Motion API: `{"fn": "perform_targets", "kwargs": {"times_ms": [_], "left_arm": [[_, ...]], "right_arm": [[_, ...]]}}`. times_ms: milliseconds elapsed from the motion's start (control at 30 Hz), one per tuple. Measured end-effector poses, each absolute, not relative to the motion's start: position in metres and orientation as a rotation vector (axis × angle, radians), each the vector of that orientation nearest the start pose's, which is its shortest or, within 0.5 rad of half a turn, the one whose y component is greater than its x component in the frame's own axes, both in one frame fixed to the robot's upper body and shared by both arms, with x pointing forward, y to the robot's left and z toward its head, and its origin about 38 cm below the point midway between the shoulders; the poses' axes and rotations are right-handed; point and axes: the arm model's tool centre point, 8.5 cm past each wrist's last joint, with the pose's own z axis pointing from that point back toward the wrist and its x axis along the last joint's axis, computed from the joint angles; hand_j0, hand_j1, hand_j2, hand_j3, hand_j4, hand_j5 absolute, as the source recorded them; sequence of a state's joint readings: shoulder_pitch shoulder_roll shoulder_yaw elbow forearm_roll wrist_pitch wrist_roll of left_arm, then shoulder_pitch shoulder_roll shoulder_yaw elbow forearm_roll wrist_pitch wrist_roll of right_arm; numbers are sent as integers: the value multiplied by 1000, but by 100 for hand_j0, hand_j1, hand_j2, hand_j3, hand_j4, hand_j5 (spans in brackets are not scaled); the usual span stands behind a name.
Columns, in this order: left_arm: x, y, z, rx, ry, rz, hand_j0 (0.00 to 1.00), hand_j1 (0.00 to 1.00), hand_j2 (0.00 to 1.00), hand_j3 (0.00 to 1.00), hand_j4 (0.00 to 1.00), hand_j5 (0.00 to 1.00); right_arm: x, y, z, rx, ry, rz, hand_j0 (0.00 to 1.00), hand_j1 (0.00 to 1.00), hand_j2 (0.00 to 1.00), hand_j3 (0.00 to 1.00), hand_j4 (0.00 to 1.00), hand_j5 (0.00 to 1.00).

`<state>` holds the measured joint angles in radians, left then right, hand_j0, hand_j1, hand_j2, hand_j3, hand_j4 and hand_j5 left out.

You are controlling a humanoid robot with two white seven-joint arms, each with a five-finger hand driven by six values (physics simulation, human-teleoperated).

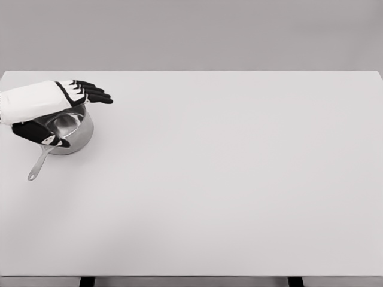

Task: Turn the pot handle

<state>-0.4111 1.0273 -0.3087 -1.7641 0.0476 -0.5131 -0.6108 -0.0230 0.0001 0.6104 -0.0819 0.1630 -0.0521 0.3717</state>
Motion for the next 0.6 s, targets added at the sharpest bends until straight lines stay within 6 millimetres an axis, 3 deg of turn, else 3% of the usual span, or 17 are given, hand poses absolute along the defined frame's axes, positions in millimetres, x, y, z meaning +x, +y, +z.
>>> {"fn": "perform_targets", "kwargs": {"times_ms": [67, 133, 467, 600], "left_arm": [[369, 328, 300, 235, -1657, -1878, 100, 100, 100, 100, 100, 100], [368, 327, 298, 232, -1658, -1880, 100, 100, 100, 100, 100, 100], [363, 316, 282, 212, -1647, -1999, 100, 100, 100, 100, 100, 100], [357, 320, 266, 176, -1557, -2054, 100, 100, 100, 100, 100, 100]], "right_arm": [[16, -229, -260, 302, 34, 789, 100, 100, 100, 100, 100, 100], [-2, -230, -260, 313, 63, 783, 100, 100, 100, 100, 100, 100], [-4, -230, -260, 313, 66, 781, 100, 100, 100, 100, 100, 100], [-4, -230, -260, 313, 66, 781, 100, 100, 100, 100, 100, 100]]}}
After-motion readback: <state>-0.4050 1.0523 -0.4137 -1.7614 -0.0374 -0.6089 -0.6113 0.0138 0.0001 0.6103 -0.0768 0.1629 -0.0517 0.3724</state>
